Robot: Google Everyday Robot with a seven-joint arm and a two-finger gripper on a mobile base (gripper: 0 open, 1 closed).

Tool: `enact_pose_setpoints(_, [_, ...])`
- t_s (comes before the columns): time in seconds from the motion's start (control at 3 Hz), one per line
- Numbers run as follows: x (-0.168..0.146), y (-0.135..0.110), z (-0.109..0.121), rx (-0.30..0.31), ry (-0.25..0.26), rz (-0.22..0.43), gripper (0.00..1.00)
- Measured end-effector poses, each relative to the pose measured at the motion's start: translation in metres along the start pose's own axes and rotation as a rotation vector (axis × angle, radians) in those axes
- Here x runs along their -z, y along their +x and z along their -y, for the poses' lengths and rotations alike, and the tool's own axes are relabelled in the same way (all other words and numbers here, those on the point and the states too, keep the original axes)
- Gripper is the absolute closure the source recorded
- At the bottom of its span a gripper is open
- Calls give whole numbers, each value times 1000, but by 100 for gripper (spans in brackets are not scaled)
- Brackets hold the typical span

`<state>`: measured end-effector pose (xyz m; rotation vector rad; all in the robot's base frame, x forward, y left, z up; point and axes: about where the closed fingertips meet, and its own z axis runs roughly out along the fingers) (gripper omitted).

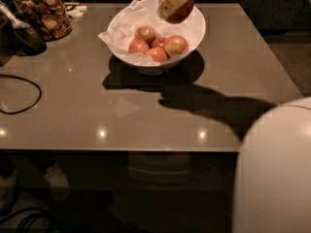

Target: Pick apple from white bowl

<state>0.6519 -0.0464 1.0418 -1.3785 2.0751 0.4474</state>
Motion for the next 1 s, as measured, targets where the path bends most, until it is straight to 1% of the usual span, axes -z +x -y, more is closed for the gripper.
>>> enact_pose_setpoints(0.33, [7, 20, -19, -44, -9, 35, 100])
enact_pose_setpoints(0.67, [6, 37, -42, -80, -7, 81, 100])
enact_pose_setpoints(1.0, [-16, 54, -48, -106, -35, 47, 100])
